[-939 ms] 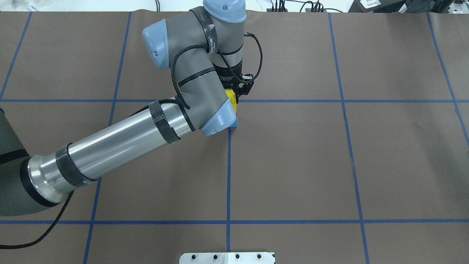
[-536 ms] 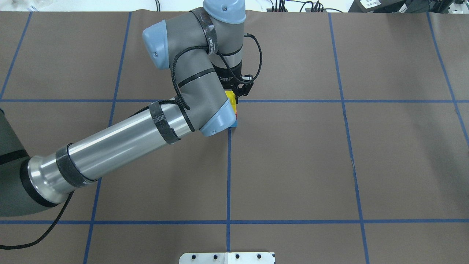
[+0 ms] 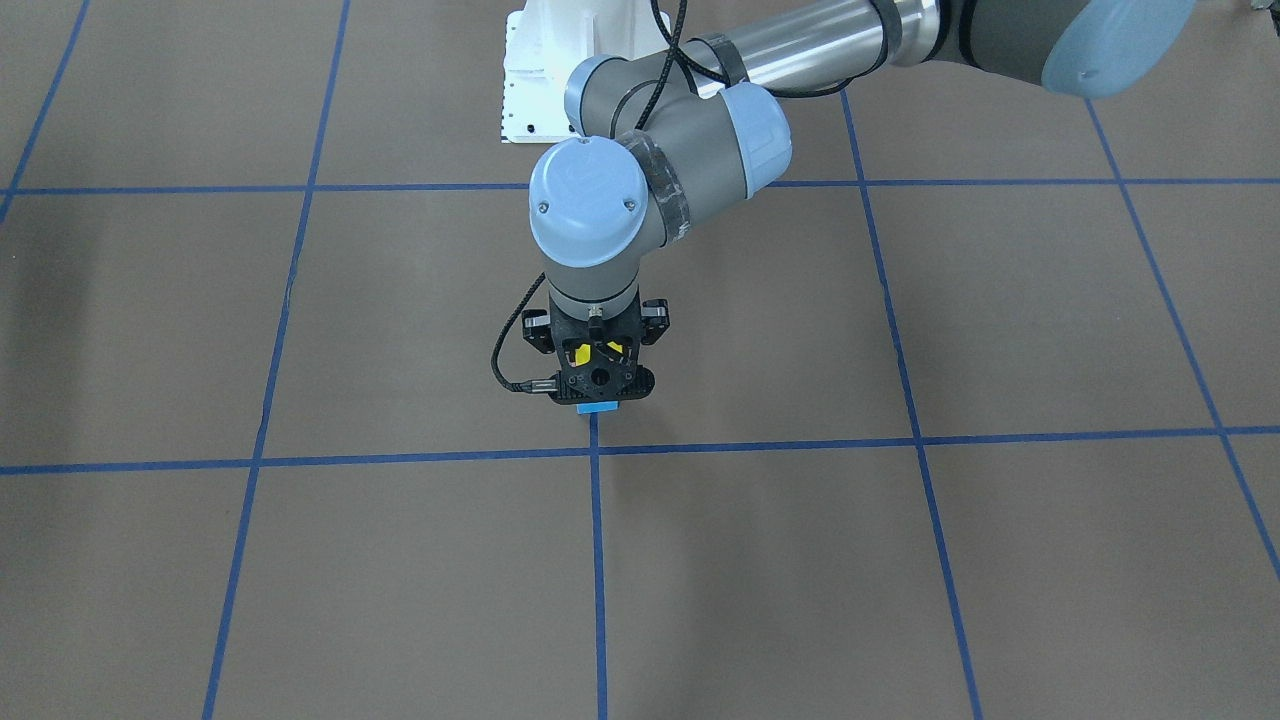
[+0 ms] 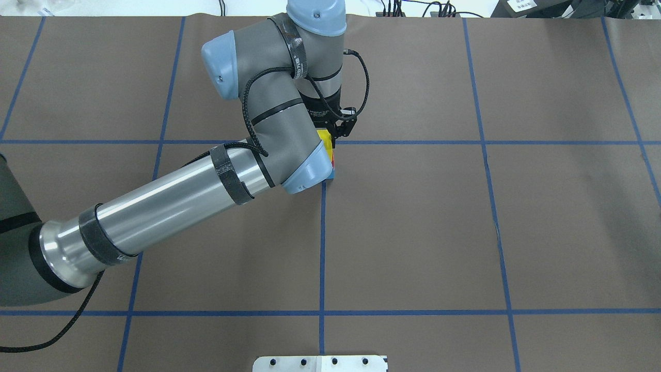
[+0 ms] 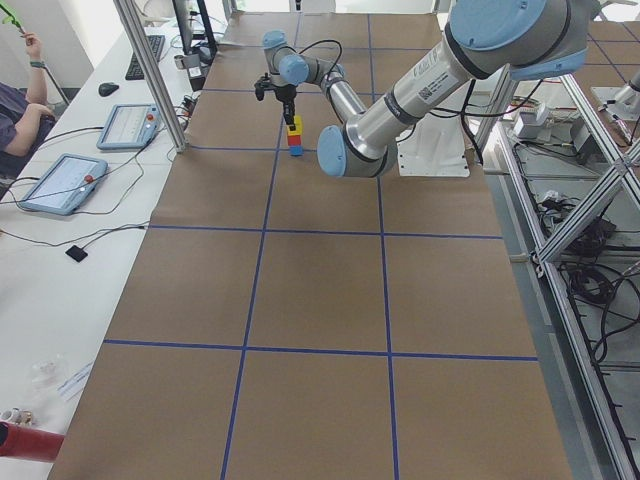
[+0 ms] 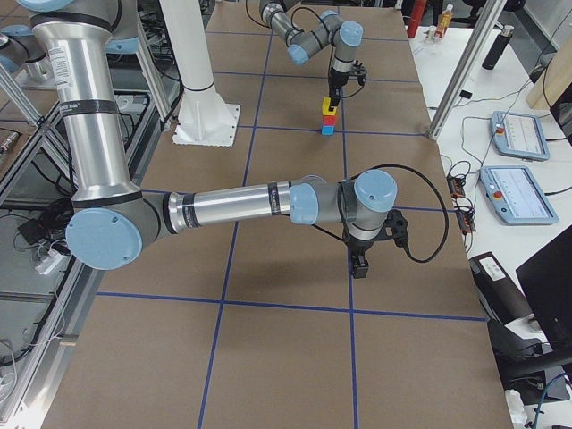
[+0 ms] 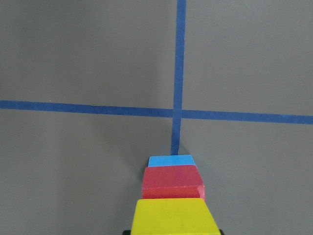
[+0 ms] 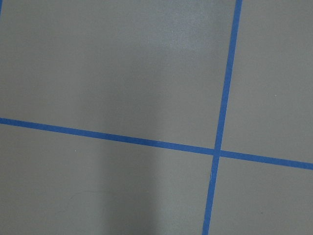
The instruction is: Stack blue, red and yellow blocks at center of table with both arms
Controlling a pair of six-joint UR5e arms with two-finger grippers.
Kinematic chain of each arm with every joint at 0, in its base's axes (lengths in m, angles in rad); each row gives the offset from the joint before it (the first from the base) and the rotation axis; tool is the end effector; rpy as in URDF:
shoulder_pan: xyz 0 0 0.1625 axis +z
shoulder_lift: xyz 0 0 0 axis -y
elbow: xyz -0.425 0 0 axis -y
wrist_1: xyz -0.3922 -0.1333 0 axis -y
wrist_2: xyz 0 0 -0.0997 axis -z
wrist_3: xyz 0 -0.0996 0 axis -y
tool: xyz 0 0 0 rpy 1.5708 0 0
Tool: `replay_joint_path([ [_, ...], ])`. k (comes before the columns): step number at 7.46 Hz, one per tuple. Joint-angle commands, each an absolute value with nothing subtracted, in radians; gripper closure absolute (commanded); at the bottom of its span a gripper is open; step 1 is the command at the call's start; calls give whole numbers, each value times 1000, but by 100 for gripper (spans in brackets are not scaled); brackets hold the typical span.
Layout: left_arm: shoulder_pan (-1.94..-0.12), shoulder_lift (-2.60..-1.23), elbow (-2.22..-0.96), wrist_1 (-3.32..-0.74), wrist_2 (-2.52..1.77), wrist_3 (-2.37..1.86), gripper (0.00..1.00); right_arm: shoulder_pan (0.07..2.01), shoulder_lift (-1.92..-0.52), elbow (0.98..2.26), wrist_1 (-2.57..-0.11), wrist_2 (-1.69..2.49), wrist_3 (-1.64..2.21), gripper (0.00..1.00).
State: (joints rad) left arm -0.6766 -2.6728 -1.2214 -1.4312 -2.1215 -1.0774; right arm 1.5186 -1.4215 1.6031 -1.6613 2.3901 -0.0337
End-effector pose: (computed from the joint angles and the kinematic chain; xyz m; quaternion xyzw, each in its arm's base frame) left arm 0.5697 -0.5616 0.0985 -0.0558 0.3852 -0.0022 0.9211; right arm 0.0315 -0.5568 0.5706 0.0381 -0.3982 -0.0575 0.9147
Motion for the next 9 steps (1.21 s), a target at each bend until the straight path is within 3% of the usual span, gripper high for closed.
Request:
replay_joint_path([
  [1,-673,-2671,-1224,-1430,-2121,-1078,0,1517,-1420,1603,-1661,2390,-34,1],
  [5,-686,-2675,-1250,-1425,-2125,-1077,0,1519,-1419,1600,-1661,2391,-34,1],
  [8,-771,-2585,-1495,-1283,-2129,-957,0,1519,-1413,1603,-1658,2385,-34,1],
  [9,-819,-2409,-1666,-1273,-2132,-843,0,1519,-1426,1603,-1652,2385,-34,1],
])
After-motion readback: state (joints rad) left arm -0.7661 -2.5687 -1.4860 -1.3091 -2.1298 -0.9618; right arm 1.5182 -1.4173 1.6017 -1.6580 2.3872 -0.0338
